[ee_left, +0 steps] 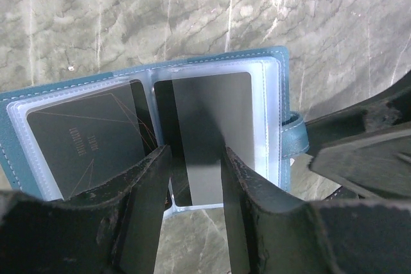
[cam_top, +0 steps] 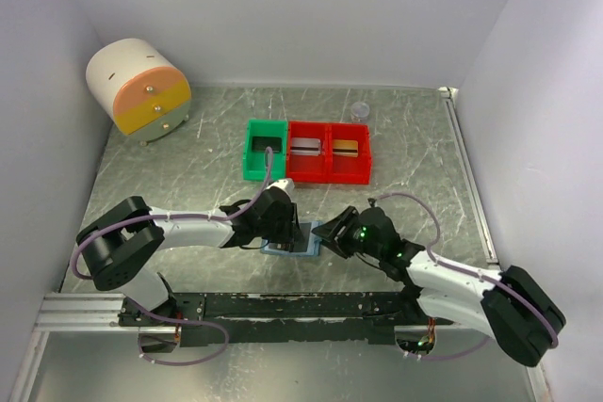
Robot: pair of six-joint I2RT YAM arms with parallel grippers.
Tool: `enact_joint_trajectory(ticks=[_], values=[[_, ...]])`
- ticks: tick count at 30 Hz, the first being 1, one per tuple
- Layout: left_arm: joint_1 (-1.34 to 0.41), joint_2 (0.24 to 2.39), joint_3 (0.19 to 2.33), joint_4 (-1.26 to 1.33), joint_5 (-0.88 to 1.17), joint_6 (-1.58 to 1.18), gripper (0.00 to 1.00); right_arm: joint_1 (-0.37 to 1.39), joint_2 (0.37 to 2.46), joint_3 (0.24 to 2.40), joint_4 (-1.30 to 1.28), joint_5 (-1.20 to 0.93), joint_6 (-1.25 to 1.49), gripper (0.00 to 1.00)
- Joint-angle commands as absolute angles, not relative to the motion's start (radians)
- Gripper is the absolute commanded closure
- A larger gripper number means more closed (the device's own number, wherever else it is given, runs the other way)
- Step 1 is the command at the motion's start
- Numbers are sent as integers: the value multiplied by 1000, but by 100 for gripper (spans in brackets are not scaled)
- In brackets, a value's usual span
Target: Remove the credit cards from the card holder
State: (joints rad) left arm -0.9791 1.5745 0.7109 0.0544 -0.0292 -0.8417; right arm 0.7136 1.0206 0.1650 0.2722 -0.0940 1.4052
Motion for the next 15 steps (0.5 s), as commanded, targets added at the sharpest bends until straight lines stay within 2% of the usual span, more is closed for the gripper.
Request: enact_joint_trajectory(ticks=[1, 5, 9, 15], values=[[-980, 1577, 712, 33, -30, -828, 52, 712, 916, 146, 202, -12, 1473, 51], [-980, 1569, 719, 12, -40, -825, 52, 710, 854, 169, 97, -10, 1427, 50], [-980, 1574, 715, 27, -35, -832, 51, 711, 884, 157, 194, -77, 1449, 50], [-981, 1584, 718, 27, -26, -837, 51, 713, 1055, 154, 376, -166, 1455, 49]])
